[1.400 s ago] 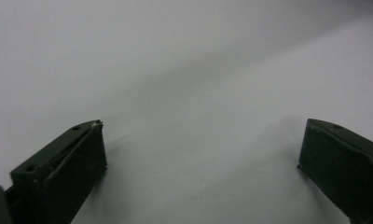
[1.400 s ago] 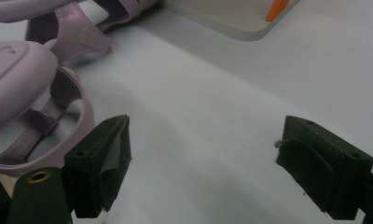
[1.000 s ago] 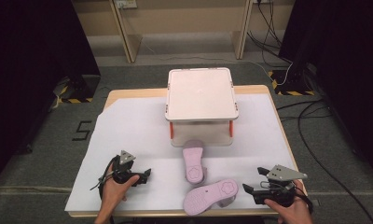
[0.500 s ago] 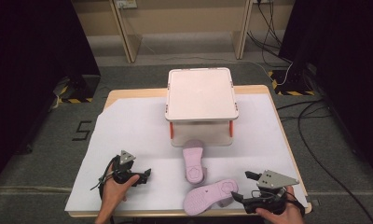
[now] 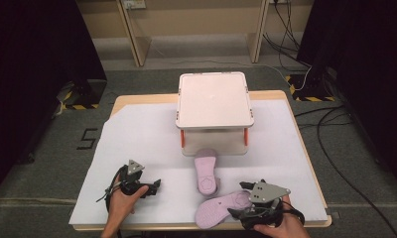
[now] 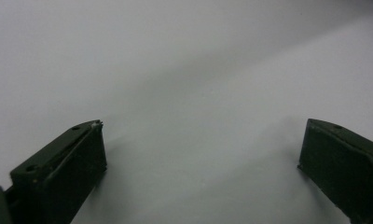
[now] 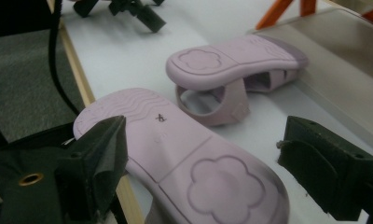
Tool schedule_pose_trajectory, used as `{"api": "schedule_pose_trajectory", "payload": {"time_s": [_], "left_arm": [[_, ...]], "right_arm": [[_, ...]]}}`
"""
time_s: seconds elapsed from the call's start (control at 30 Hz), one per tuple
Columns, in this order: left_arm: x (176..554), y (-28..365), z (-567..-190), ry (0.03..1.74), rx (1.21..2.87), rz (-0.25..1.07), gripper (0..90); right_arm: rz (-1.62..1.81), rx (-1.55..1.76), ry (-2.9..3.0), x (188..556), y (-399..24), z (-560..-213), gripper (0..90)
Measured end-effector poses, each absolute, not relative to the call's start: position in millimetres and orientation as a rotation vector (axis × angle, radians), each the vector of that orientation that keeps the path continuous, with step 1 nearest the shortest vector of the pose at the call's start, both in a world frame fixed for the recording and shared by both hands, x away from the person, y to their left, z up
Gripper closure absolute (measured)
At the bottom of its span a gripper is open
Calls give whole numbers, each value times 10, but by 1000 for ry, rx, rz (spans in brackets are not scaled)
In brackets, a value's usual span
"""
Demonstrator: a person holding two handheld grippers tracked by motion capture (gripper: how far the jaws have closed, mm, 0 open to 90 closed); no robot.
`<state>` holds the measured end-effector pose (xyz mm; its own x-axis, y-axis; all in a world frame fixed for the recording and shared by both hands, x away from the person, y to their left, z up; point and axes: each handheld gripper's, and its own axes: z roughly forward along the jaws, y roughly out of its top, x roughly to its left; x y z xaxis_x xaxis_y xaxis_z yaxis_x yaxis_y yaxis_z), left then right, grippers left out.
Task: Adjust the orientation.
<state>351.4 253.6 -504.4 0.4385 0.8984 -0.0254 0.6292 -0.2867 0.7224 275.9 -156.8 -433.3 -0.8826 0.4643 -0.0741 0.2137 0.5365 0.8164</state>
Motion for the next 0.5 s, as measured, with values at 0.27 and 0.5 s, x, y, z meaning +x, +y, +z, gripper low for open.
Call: {"api": "schedule_pose_trajectory", "payload": {"time_s": [0.27,0.5], "left_arm": [[3514,2537,-5044,1279,2025,516,0],[3514,2537,-5044,1279,2025,516,0]], "right_arm": [[1221,442,2648,2889,-1465,-4471,143],[1161,385,2667,2921,-1495,-4540,132]]}}
